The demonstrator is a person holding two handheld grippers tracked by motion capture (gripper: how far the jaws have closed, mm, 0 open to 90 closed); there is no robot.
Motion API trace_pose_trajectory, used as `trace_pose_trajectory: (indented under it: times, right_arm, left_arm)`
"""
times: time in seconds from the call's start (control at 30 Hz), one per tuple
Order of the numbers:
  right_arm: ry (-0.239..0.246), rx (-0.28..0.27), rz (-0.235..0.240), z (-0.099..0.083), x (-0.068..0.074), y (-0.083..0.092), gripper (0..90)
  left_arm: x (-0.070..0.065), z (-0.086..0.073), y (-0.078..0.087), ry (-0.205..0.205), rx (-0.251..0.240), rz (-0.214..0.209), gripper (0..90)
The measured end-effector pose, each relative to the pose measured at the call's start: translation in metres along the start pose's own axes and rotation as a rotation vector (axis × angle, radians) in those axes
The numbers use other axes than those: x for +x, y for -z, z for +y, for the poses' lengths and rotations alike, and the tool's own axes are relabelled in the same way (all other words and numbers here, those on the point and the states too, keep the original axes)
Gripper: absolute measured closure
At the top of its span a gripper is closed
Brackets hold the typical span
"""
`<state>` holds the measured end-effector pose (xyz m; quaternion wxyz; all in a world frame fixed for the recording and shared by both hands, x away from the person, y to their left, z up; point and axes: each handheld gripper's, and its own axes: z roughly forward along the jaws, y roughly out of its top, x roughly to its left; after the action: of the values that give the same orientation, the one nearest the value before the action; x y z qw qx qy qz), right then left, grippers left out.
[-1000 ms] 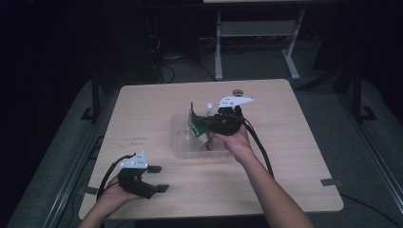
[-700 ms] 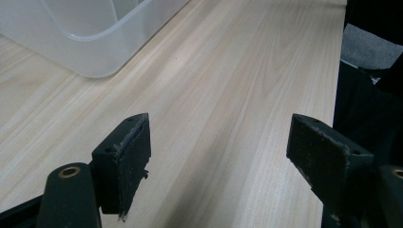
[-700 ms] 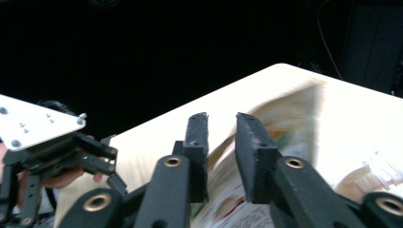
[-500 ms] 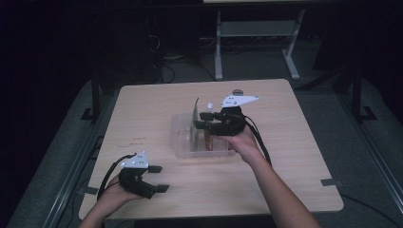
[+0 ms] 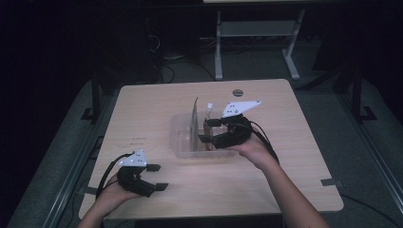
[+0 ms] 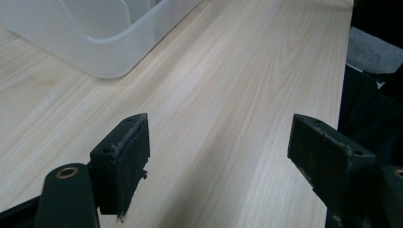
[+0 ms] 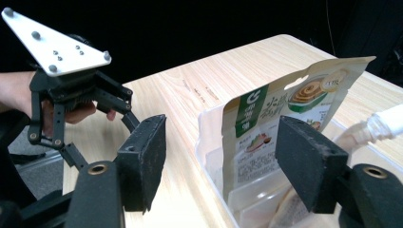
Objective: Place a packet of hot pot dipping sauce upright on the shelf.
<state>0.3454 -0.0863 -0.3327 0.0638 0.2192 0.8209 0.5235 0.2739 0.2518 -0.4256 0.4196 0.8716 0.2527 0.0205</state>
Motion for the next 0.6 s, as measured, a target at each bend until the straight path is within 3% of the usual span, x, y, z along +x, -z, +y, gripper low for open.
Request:
trace_pose_trajectory:
  times: [0.27, 0.6]
  right_arm:
    - [0.016, 0.014, -0.017, -0.013, 0.007, 0.013, 30.9]
    - [0.016, 0.029, -0.029, -0.047, 0.012, 0.033, 28.2]
  left_arm:
    - [-0.002, -0.004, 0.003, -0.003, 0.028, 0.010, 21.7]
    - [-0.002, -0.006, 0.003, 0.001, 0.044, 0.019, 21.6]
